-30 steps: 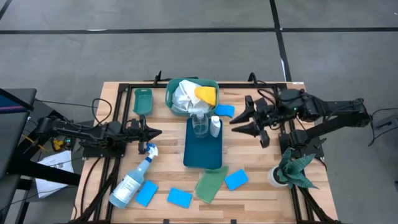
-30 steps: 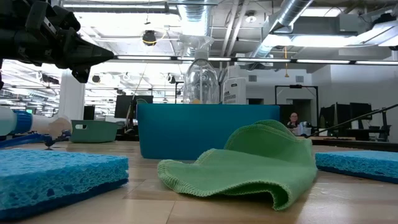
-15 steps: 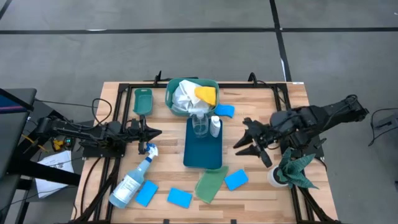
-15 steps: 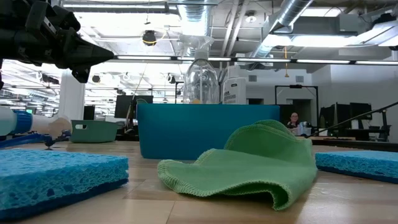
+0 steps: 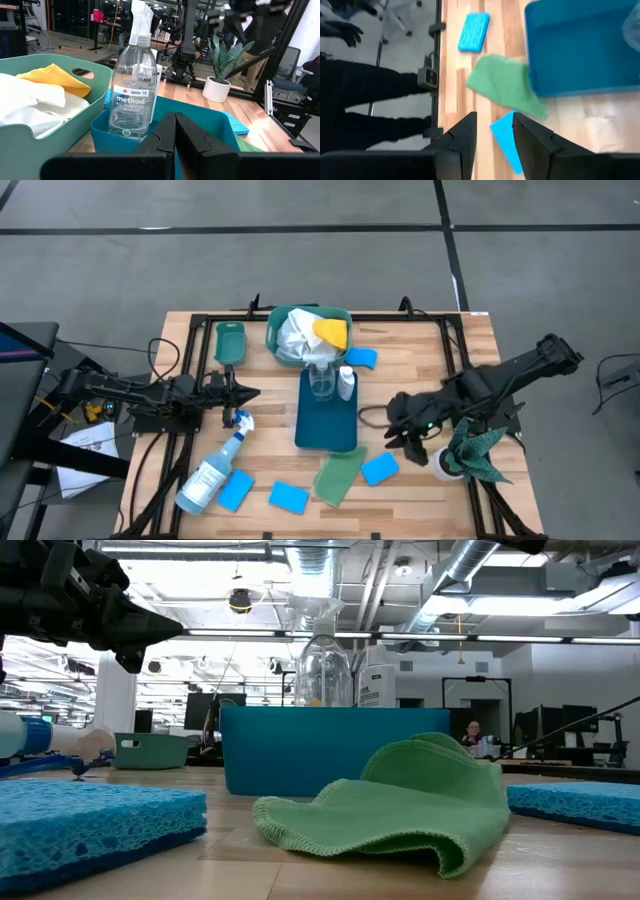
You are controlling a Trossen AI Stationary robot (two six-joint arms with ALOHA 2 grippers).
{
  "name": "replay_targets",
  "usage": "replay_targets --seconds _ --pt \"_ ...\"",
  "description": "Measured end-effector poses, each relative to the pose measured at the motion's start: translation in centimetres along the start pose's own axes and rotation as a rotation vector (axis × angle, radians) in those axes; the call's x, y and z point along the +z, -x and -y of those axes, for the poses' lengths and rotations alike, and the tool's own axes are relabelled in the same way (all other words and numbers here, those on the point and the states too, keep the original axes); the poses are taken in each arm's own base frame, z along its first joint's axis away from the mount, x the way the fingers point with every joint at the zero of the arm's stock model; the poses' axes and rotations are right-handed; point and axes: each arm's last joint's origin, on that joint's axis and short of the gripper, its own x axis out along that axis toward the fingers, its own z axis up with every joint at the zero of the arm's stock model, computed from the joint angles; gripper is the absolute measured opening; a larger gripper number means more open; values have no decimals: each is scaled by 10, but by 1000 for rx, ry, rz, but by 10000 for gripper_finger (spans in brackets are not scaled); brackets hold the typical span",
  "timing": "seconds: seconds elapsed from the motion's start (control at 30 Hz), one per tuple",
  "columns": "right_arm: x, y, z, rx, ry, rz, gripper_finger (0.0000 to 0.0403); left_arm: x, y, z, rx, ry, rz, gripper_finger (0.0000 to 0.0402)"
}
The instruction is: Pick & Place Kitchen Items
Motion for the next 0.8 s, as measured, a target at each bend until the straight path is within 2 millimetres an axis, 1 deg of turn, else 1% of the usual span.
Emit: replay_targets --seconds 0.2,0.3,0.4,0.63,0.7,0.8 --pt "-7 -41 -11 14 25 -166 124 0 0 0 0 0 0 0" --pt "-13 -61 -15 32 30 -255 140 0 0 0 0 0 0 0" --pt "-18 -77 -18 10 41 -304 165 0 0 0 0 0 0 0" --pt "-26 -103 -17 -34 81 -372 235 0 0 0 0 0 0 0" --pt "-30 -109 -13 -41 93 -371 242 0 0 0 0 0 1 0" --pt "-44 -118 -3 -84 97 -387 243 0 0 0 0 0 0 0"
